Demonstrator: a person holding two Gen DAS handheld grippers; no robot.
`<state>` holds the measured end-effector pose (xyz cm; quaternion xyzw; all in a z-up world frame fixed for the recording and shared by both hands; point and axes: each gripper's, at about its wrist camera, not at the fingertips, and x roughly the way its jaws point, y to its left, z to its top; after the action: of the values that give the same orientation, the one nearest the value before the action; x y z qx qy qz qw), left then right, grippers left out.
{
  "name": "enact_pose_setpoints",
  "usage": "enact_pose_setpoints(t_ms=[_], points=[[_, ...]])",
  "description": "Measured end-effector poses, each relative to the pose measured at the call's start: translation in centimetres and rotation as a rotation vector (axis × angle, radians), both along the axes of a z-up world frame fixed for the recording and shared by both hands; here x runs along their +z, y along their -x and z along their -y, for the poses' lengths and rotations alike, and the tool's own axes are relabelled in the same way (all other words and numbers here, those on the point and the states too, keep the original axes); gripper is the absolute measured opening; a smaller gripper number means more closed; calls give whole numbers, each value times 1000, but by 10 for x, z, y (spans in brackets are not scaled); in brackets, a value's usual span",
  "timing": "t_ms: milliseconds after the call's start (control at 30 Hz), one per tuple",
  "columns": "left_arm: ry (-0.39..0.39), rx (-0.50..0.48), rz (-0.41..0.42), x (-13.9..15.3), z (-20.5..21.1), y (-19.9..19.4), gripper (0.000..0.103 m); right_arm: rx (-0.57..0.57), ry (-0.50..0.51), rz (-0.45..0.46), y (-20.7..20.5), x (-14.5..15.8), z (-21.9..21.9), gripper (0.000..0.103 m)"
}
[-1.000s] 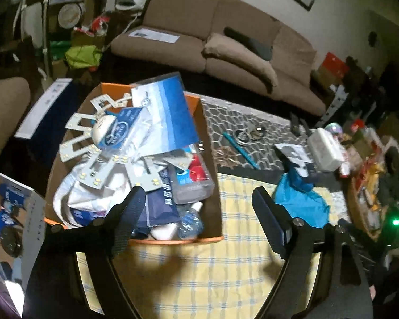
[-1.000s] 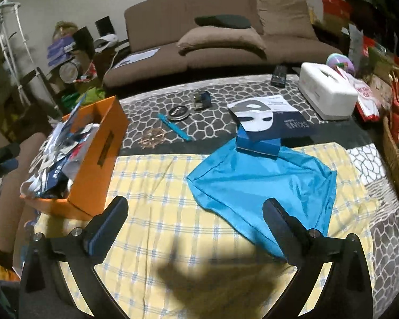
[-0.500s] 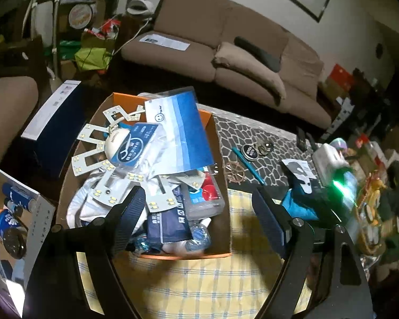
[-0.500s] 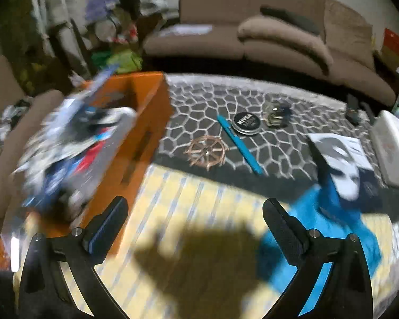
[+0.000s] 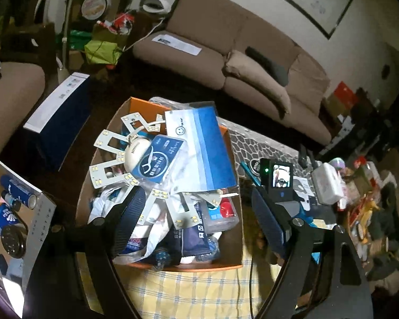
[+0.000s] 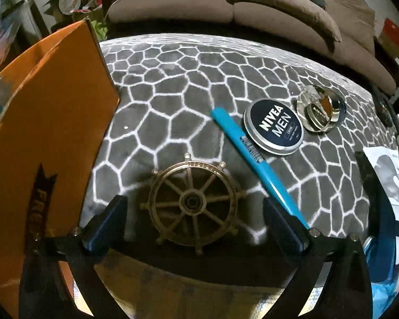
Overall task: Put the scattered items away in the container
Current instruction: 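Move the right tool to the bronze ship wheel and grasp it, then grasp the blue pen with the left tool while the right tool holds the ship wheel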
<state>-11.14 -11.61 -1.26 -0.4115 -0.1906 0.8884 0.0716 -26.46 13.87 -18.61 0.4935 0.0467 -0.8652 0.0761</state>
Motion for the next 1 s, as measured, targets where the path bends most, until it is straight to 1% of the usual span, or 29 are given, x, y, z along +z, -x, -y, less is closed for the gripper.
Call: enact_pose_setpoints(t_ms=[33,133,233,300,367,467,567,633,667,700,733,767,800,833,867,900,933,967,1000], points=[[5,-3,-2,0,-2,0,79,0,3,-6,-3,3,-2,78],[5,-37,-10,-1,-15,0,79,-11,13,23,-19,9,-11,78],[41,-57,-9,-3,-29,1,79,-9,8,-2,-56,24,-22,78],[71,-68,-13,-5,-40,1,79,-8,10,-20,-88,40,-37,78],[80,-89,-12,-6,-49,2,79,-27,11,-34,-112,55,-51,78],[57,-112,-14,-12,-59,4,79,-97,33,-33,-158,84,-79,78],[27,-120,11,-24,-69,6,79,-164,13,-61,-201,106,-105,78],[1,-111,34,-34,-76,3,79,-199,-12,-82,-217,113,-117,78],[-7,-104,30,-38,-83,-4,79,-216,-15,-91,-225,114,-124,78],[-3,-119,12,-41,-92,-12,79,-229,-14,-94,-230,113,-130,78],[22,-152,-8,-44,-106,-23,79,-253,-15,-92,-232,111,-140,78],[67,-197,-22,-47,-124,-36,80,-276,-20,-85,-234,111,-149,78],[86,-235,-26,-49,-137,-45,81,-302,-29,-80,-234,112,-156,78],[83,-279,-25,-50,-151,-54,82,-320,-32,-91,-235,118,-163,78],[55,-318,-8,-53,-167,-59,85,-326,-25,-116,-238,128,-169,79],[33,-327,16,-54,-176,-58,86,-329,-17,-136,-239,136,-174,79],[-1,-320,66,-58,-190,-51,89,-335,-13,-156,-242,143,-178,79],[-15,-304,104,-60,-200,-42,89,-343,-13,-174,-245,149,-181,79],[-12,-277,135,-63,-211,-31,89,-355,-17,-190,-248,154,-185,79]])
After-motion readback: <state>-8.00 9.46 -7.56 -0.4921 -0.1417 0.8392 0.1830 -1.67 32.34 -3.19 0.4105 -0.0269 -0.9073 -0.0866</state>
